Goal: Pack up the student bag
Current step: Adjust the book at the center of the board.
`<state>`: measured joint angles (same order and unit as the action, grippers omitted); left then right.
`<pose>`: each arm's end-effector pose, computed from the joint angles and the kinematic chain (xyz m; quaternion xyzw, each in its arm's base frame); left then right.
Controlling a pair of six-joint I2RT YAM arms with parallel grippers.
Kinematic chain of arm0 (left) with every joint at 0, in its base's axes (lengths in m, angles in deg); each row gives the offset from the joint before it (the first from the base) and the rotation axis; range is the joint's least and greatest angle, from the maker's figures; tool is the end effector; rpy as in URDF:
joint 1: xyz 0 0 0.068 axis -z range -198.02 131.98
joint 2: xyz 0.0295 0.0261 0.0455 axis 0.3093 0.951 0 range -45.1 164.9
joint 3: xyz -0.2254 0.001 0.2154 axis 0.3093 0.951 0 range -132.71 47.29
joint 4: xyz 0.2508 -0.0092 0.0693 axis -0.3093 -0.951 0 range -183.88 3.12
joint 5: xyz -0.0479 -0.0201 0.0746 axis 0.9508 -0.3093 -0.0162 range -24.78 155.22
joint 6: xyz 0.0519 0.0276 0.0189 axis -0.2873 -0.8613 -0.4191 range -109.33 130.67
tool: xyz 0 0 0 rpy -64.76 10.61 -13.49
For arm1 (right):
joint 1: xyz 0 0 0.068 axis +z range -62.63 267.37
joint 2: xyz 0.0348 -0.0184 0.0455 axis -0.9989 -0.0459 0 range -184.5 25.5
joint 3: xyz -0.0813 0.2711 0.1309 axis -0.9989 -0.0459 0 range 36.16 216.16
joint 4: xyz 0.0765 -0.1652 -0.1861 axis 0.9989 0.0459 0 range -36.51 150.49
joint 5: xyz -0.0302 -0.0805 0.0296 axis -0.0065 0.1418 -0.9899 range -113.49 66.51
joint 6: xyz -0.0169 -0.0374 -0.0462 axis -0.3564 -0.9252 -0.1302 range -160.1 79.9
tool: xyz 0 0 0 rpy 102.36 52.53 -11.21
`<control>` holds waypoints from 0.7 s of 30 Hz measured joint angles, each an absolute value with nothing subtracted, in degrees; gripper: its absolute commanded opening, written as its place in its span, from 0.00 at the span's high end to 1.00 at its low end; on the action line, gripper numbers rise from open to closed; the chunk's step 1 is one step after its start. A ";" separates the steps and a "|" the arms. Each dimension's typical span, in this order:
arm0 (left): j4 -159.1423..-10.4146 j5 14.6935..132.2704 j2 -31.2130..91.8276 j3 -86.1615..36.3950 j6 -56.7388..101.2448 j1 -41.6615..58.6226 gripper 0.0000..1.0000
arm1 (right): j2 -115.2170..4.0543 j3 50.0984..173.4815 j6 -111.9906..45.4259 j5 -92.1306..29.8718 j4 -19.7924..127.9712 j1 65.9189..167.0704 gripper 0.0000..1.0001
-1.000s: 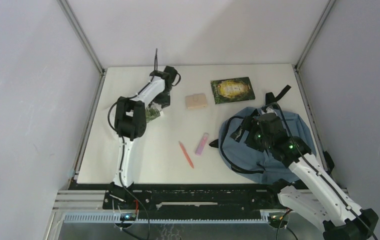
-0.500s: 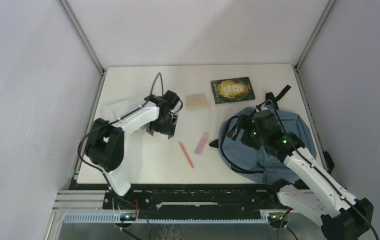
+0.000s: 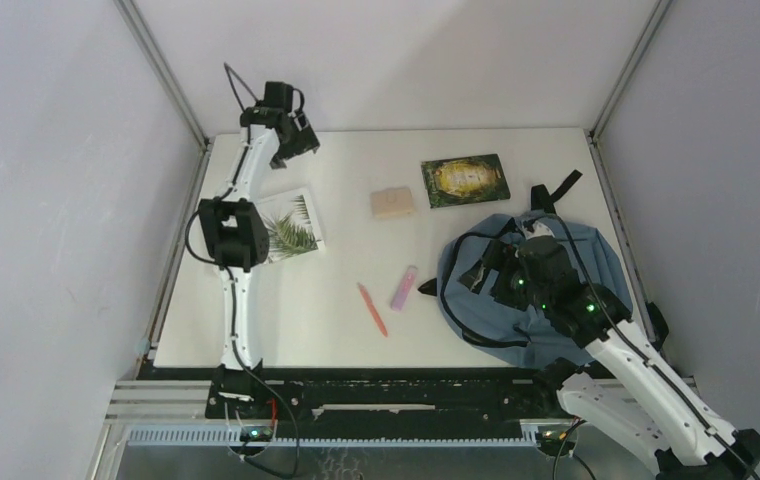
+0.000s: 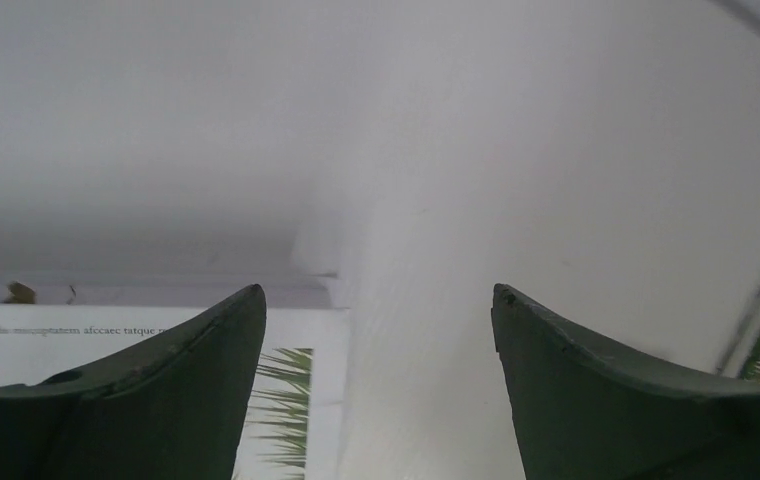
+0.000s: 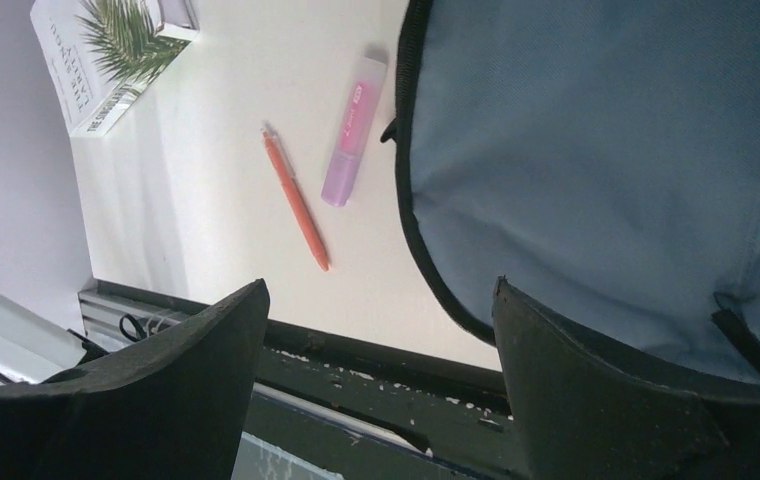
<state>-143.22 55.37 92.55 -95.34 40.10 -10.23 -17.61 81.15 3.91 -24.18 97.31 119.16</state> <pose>0.5532 -0.0676 0.3057 -0.2044 0.9182 -0.0284 0.3382 0.1096 0.0687 0.3086 0.0947 0.9084 0.2545 0.3180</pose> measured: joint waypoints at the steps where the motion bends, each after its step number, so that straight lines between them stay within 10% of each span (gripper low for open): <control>1: -142.15 56.88 92.96 -92.78 41.50 -11.28 0.12 | -16.54 80.89 4.11 -23.63 97.96 119.29 0.10; 12: -140.46 65.52 96.44 -84.06 43.03 -11.87 0.11 | -16.26 79.77 5.20 -21.88 101.13 119.33 0.10; 21: -138.45 63.35 81.20 -53.81 33.83 0.11 0.11 | -18.79 79.68 5.03 -22.06 99.75 119.33 0.10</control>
